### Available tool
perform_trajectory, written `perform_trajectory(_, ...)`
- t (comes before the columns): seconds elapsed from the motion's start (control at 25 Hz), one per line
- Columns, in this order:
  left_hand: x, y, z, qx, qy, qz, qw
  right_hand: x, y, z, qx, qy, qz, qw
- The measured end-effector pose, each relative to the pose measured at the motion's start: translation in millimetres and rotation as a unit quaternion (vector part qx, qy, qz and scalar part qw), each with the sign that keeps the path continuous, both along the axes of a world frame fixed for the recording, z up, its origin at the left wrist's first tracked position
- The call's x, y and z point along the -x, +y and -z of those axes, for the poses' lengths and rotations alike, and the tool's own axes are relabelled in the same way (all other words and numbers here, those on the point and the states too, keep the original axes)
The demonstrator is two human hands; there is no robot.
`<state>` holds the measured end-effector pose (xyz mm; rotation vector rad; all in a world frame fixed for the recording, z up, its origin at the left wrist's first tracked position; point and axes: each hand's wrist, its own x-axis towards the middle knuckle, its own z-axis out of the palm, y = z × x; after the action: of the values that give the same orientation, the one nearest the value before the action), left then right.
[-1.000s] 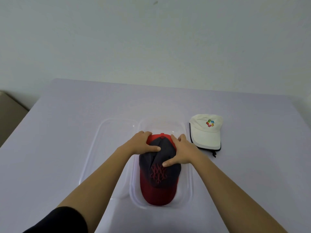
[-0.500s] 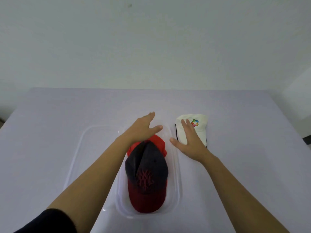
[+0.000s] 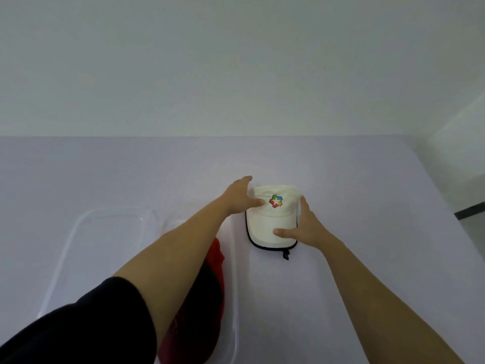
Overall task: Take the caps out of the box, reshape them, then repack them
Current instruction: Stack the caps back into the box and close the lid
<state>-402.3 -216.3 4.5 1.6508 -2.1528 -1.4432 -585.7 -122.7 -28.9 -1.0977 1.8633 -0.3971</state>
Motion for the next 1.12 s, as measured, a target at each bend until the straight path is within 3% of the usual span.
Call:
perform_trajectory(0.2,24.2,-6.1,29.5,-0.089,0.026,-0.056,0.994,4.9,0.1,32.3,-0.039,-0.031,0.064,0.997)
perform_trajectory(0.32,27.5,-10.6,30.4,-0.126,0.082,-0.105,0.983,10.5,0.5,37.9,-0.026,-0.119,0.155,0.980)
perform_trajectory(0.4,25.4,-13.4,26.9,-0.151,0.131,-0.124,0.972,13.5,3.6,36.9,-0.002,-0.214,0.213,0.953)
perform_trajectory(0.56,20.4,-10.7,9.8,-0.161,0.173,-0.121,0.964,5.3,19.0,20.9,0.030,-0.350,0.223,0.909)
perform_trajectory(0.68,14.5,-6.1,-20.9,-0.124,0.198,-0.117,0.965,-4.2,22.8,6.6,0.090,-0.472,0.252,0.840)
perform_trajectory(0.8,-3.1,0.3,-60.9,-0.117,0.249,-0.144,0.951,-20.7,20.0,-21.2,0.158,-0.517,0.230,0.809)
perform_trajectory(0.96,-51.2,17.0,-99.9,-0.190,0.306,-0.182,0.915,-58.5,17.0,-61.5,0.199,-0.567,0.140,0.787)
perform_trajectory(1.12,-101.2,35.9,-113.3,-0.169,0.335,-0.203,0.904,-98.7,20.5,-78.3,0.184,-0.559,0.091,0.803)
